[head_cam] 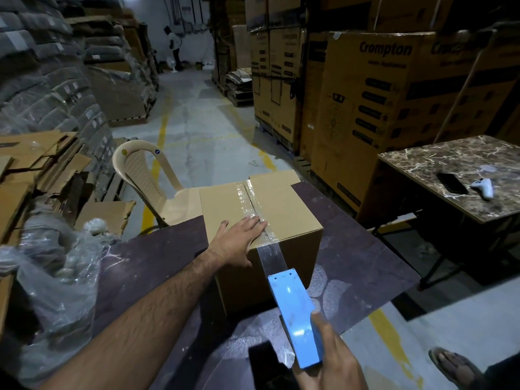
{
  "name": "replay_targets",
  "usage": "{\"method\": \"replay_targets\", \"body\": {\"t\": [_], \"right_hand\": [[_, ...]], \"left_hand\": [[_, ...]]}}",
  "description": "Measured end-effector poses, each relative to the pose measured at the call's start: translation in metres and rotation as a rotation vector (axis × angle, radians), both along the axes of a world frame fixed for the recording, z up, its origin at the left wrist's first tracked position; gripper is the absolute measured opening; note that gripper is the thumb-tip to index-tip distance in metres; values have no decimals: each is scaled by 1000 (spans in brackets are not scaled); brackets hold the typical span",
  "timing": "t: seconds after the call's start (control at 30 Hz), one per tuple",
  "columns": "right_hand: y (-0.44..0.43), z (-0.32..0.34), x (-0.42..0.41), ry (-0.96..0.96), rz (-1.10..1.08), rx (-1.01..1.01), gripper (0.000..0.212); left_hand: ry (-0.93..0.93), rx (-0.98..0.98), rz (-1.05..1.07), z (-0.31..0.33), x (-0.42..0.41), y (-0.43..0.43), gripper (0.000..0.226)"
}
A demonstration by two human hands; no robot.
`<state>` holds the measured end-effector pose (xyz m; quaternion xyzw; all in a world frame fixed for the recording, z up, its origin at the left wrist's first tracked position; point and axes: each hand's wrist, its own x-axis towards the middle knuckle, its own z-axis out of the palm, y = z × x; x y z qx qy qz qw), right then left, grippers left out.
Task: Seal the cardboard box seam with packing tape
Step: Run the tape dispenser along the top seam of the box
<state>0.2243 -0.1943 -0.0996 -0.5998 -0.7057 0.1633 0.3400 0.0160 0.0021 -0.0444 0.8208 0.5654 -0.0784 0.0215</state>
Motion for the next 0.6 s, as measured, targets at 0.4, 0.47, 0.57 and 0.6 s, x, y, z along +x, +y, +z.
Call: {"method": "replay_targets", "body": {"t": [0.4,0.47,0.57,0.6], "right_hand": [[9,20,0,-179,40,-146,86],[16,22,0,-169,65,-160,84],[26,28,-3,-240,68,-204,79],[28,31,-4,-245,72,-196,76]], "left_hand": [[-72,61,17,-2,-2,-4,106],[-118,98,12,-3,-3,-7,99],[-191,162,-32,-6,-10,-13,87],[-196,174,-49,-7,-13,-15,84]]}}
